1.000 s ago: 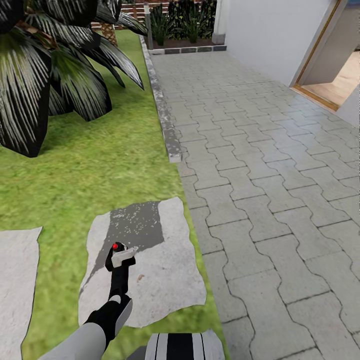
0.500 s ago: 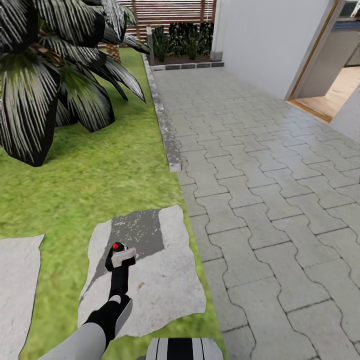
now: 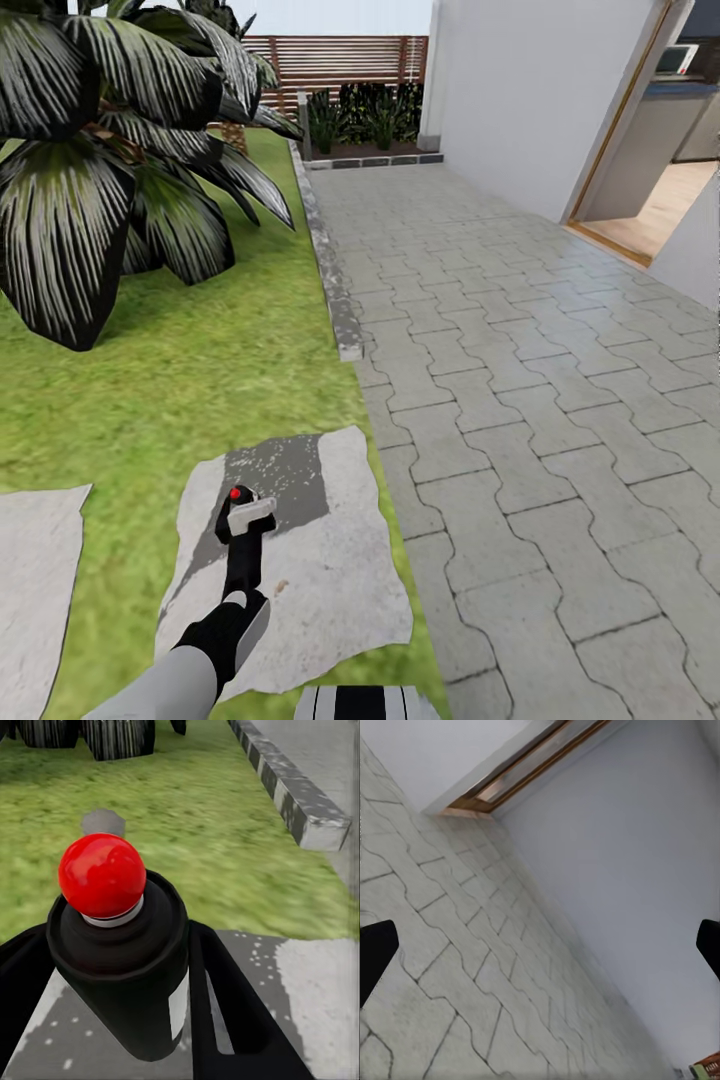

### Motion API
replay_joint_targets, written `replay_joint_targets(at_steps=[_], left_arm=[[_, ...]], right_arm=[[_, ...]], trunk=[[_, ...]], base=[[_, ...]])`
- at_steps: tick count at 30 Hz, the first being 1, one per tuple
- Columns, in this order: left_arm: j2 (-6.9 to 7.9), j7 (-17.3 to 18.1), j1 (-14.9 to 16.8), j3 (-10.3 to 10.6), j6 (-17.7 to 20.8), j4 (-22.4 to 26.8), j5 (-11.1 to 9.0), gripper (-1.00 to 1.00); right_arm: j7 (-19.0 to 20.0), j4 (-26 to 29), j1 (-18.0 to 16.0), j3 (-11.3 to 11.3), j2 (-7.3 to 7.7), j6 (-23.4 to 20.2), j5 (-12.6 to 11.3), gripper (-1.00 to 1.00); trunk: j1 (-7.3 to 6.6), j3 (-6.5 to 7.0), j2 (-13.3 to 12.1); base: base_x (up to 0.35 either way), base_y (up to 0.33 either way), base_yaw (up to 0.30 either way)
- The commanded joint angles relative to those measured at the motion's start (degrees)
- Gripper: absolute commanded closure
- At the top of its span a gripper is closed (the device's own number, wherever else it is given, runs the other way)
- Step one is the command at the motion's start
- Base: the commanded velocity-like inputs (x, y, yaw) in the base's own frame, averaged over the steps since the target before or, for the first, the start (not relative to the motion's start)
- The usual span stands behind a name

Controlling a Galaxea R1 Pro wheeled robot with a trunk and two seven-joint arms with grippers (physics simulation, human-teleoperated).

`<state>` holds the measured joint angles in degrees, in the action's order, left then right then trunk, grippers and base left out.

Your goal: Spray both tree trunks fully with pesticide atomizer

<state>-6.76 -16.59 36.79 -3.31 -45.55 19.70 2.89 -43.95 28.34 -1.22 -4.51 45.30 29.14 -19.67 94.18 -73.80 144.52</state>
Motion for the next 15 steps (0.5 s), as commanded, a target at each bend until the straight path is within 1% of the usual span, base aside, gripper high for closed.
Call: replay_joint_targets(at_steps=[1, 7, 9, 12, 15], left_arm=[[-0.18, -0.01, 0.03, -0.40, -0.17, -0.07, 0.29, 1.00], [-0.56, -0.02, 0.03, -0.75, -0.16, -0.28, 0.34, 1.00], [-0.61, -0.02, 0.03, -0.70, -0.19, -2.08, 0.35, 1.00], [-0.72, -0.02, 0.03, -0.60, -0.17, -2.79, 0.30, 1.00], [-1.20, -0.02, 0.03, -0.53, -0.21, -3.08, 0.28, 1.00]], right_arm=[[0.00, 0.14, -0.01, 0.11, -0.01, 0.22, -0.42, -1.00], [0.00, 0.52, -0.01, 0.11, -0.11, 0.22, -0.45, -1.00], [0.00, 0.56, -0.01, 0.11, -0.12, 0.22, -0.46, -1.00], [0.00, 0.58, -0.01, 0.11, -0.12, 0.22, -0.46, -1.00], [0.00, 0.64, -0.01, 0.11, -0.18, 0.22, -0.46, -1.00]], trunk=[[-0.03, 0.19, 0.00], [-0.19, 1.52, -0.08], [-0.24, 1.96, -0.11], [-0.32, 2.63, -0.15], [-0.40, 3.29, -0.19]], base=[[0.000, 0.000, 0.000], [0.000, 0.000, 0.000], [0.000, 0.000, 0.000], [0.000, 0.000, 0.000], [0.000, 0.000, 0.000]])
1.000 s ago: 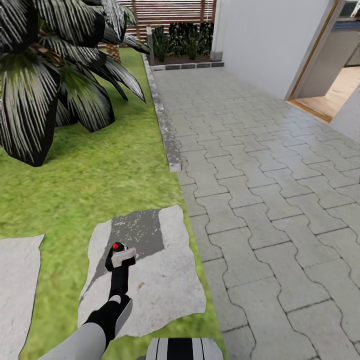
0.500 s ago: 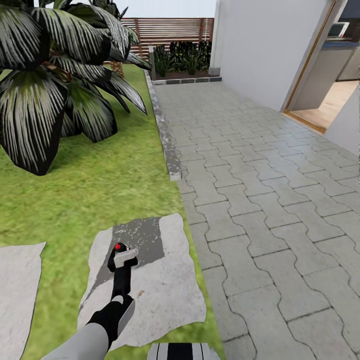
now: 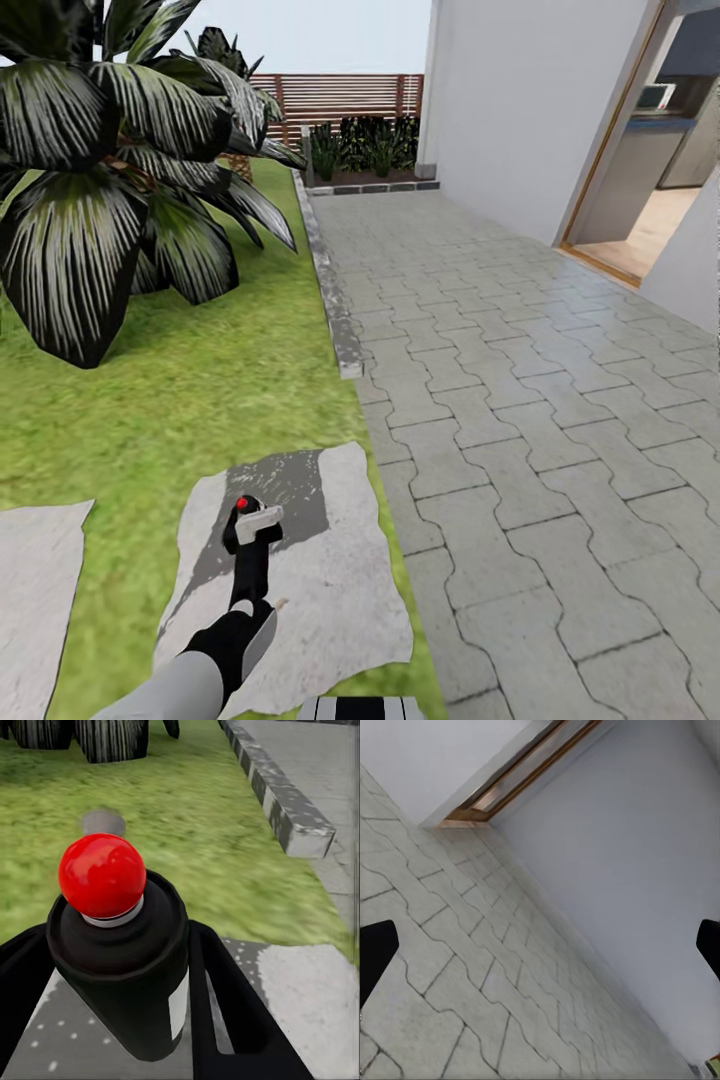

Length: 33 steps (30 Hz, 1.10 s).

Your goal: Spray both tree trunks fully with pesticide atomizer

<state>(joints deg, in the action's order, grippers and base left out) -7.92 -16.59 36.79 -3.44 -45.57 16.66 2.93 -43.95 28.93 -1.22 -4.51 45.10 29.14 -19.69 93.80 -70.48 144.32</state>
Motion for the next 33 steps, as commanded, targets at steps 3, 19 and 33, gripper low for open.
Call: replay_joint_targets(at_steps=[3, 19, 33], left_arm=[[-0.67, -0.02, 0.03, -0.52, -0.21, -0.15, 0.24, 1.00], [-0.97, 0.06, 0.03, -0.91, -0.19, -1.41, 0.33, 1.00], [-0.96, 0.05, 0.03, -0.87, -0.14, -1.72, 0.35, 1.00]], right_arm=[[0.03, 0.05, -0.01, 0.11, 0.00, 0.22, -0.43, -1.00], [3.32, 0.19, -0.01, 0.11, -0.40, 0.22, -0.43, -1.00], [3.57, 1.21, -0.01, 0.13, -0.99, 0.23, -0.37, -1.00]], trunk=[[-0.09, 0.63, -0.03], [-0.50, 4.17, -0.24], [-0.86, 7.28, -0.43]], base=[[0.000, 0.000, 0.000], [0.000, 0.000, 0.000], [0.000, 0.000, 0.000]])
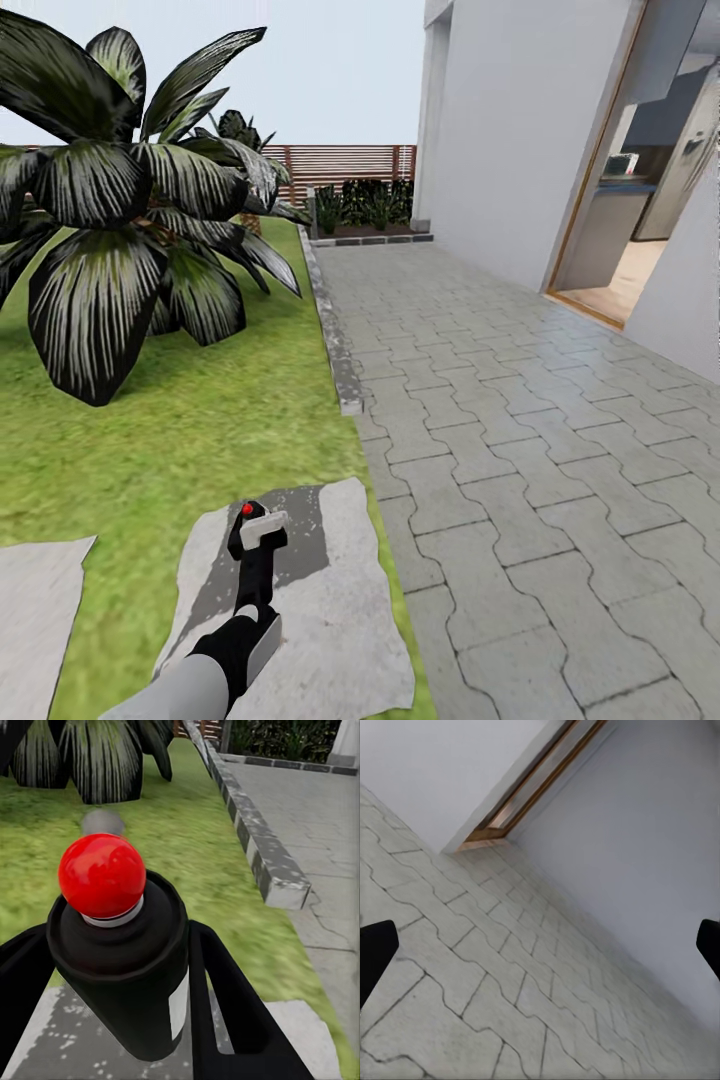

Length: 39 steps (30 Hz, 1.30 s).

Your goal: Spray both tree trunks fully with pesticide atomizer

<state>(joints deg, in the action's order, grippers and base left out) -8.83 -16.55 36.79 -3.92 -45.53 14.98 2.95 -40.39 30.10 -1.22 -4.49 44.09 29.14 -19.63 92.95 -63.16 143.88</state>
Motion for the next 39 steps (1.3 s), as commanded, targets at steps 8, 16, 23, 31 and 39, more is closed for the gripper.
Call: replay_joint_targets(at_steps=[8, 16, 23, 31, 39], left_arm=[[-0.05, 0.03, 0.04, -0.31, -0.25, -2.78, 0.32, 1.00], [-0.05, 0.03, 0.04, -0.30, -0.26, -3.11, 0.33, 1.00], [-0.05, 0.03, 0.04, -0.30, -0.26, -3.12, 0.32, 1.00], [-0.05, 0.03, 0.04, -0.30, -0.20, -3.12, 0.36, 1.00], [-0.05, 0.03, 0.04, -0.30, -0.17, -3.14, 0.39, 1.00]], right_arm=[[-0.04, 0.00, -0.01, 0.10, -0.14, 0.24, -0.41, -1.00], [-0.04, -0.04, -0.01, 0.19, -0.67, 0.30, -0.41, -1.00], [-0.04, -0.04, -0.01, 0.19, -0.67, 0.30, -0.41, -1.00], [-0.02, -0.04, -0.01, 0.19, -0.74, 0.30, -0.41, -1.00], [0.02, -0.04, -0.01, 0.19, -0.76, 0.30, -0.41, -1.00]], trunk=[[-0.22, 1.73, -0.09], [-0.42, 3.50, -0.20], [-0.60, 5.05, -0.29], [-0.81, 6.83, -0.40], [-1.02, 8.60, -0.50]], base=[[0.000, 0.000, 0.000], [0.000, 0.000, 0.081], [0.000, 0.000, 0.265], [0.000, 0.000, 0.295], [0.000, 0.000, 0.147]])
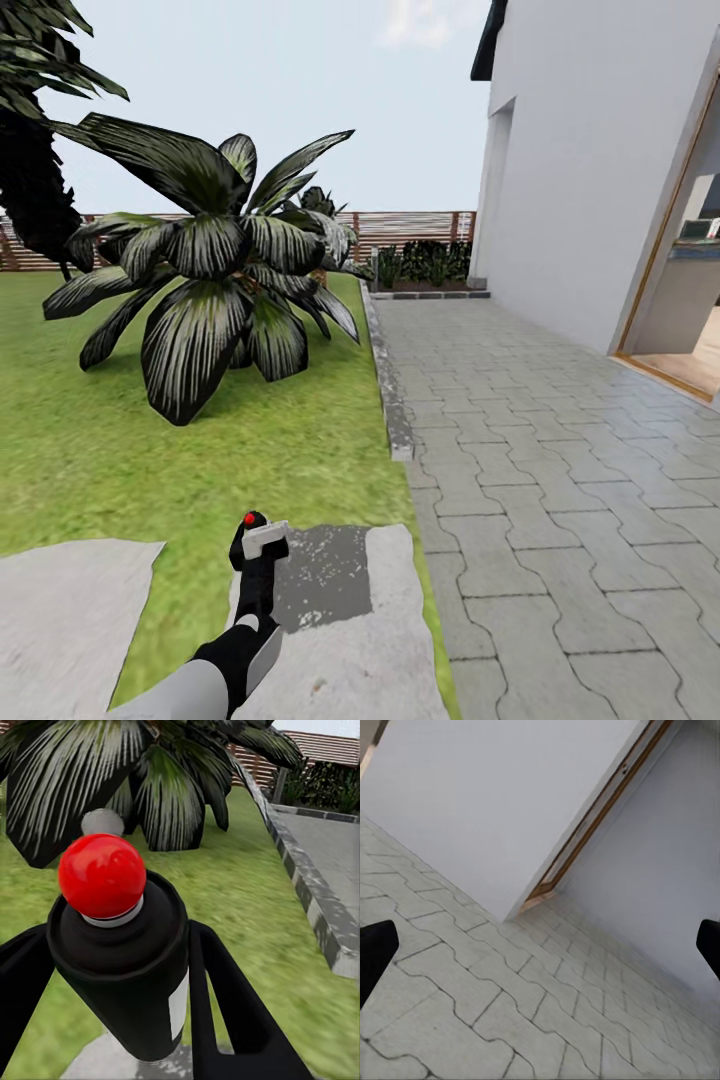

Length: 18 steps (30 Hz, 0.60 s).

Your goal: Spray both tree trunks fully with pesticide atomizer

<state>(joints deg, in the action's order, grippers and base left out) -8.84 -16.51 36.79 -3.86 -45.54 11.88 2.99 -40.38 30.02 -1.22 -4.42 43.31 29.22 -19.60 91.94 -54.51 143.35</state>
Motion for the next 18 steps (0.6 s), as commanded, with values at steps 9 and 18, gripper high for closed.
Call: replay_joint_targets(at_steps=[9, 18], left_arm=[[-0.09, -0.02, 0.04, -0.28, -0.17, -0.10, 0.35, 1.00], [-0.12, -0.02, 0.04, -0.28, -0.15, -0.11, 0.35, 1.00]], right_arm=[[0.04, 0.07, -0.01, 0.20, -0.97, 0.23, -0.44, -1.00], [0.04, 0.10, -0.01, 0.53, -1.16, 0.23, -0.44, -1.00]], trunk=[[-0.24, 1.94, -0.10], [-2.03, 3.60, -3.32]], base=[[0.000, 0.000, 0.166], [0.000, 0.000, 0.296]])
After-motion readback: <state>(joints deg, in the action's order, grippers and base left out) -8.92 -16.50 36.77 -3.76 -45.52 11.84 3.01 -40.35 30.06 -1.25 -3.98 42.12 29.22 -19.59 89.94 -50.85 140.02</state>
